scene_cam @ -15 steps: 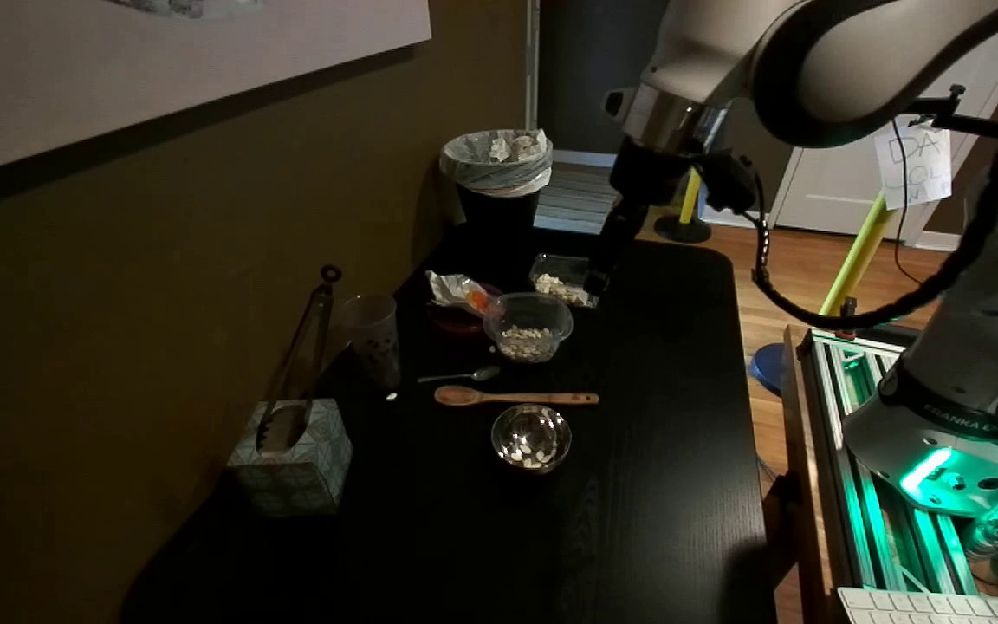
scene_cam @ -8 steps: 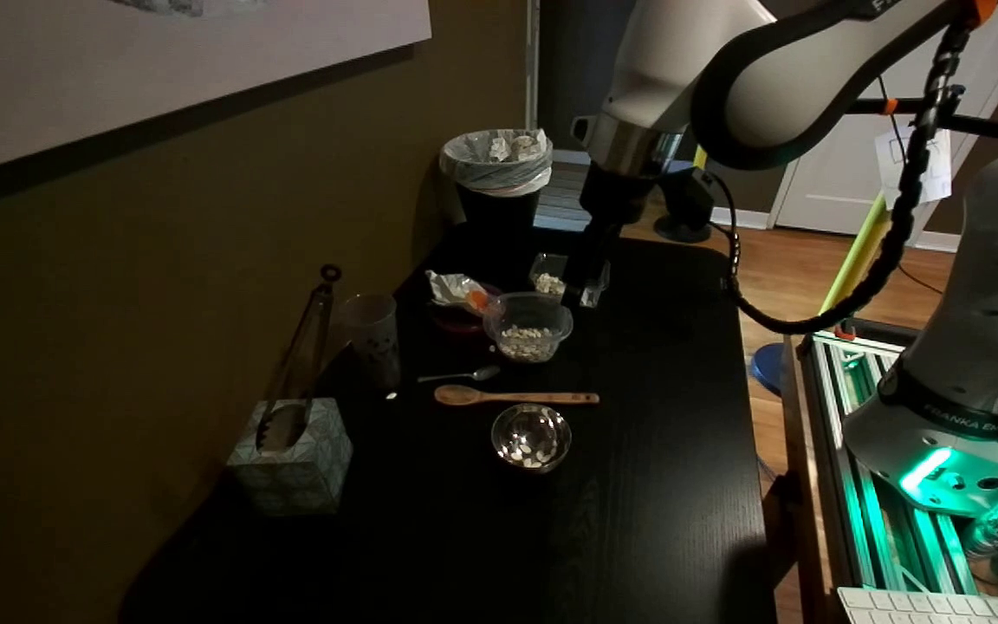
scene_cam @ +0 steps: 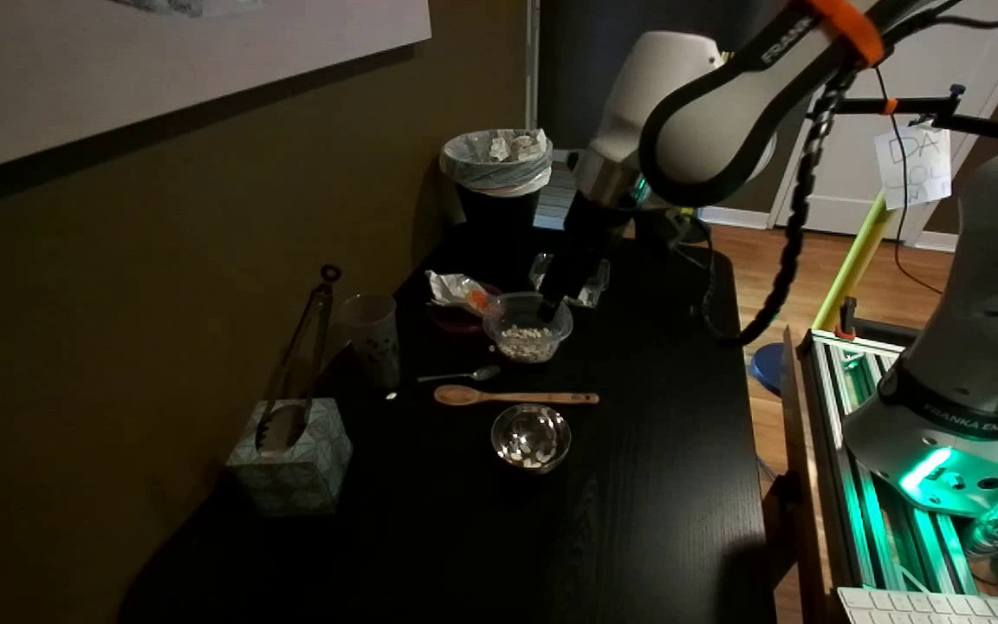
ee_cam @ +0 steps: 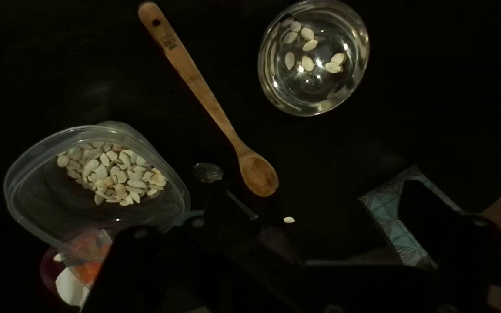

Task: Put the wooden spoon on top of the clear container on the left.

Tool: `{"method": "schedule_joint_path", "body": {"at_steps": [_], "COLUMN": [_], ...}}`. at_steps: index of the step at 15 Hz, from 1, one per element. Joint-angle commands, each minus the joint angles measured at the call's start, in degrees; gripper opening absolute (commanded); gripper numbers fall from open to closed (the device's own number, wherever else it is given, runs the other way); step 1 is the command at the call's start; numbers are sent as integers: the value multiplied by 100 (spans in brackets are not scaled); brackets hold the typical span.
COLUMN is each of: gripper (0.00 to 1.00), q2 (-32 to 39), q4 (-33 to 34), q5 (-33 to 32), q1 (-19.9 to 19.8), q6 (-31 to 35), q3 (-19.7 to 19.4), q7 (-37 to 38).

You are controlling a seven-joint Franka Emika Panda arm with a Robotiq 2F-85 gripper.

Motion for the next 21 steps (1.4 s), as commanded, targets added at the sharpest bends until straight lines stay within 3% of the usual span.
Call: {"method": "schedule_joint_path", "body": {"at_steps": [1,4,6,7,10,11,14,17,21], "gripper": [100,100,100,100,100,100,100,100,100], "q2": [1395,2261,2344,2084,2332,2385,3184,3840,4553], "q4": [717,1396,1643,1293,1587,1555,2328,3060,3976], "q5": [1453,1192,1170,1169,1169,630,155,126,-163], "q1": [501,446,386,450,440,103,-251,-620,-681], "q6": [522,534,290,446,439,526,-68,-461,-1274], "q3": [-135,27,51,29,31,294,319,516,438], "q7": [-1289,-1366,-1381,-1233,-1272,-710,-291,-126,394]}}
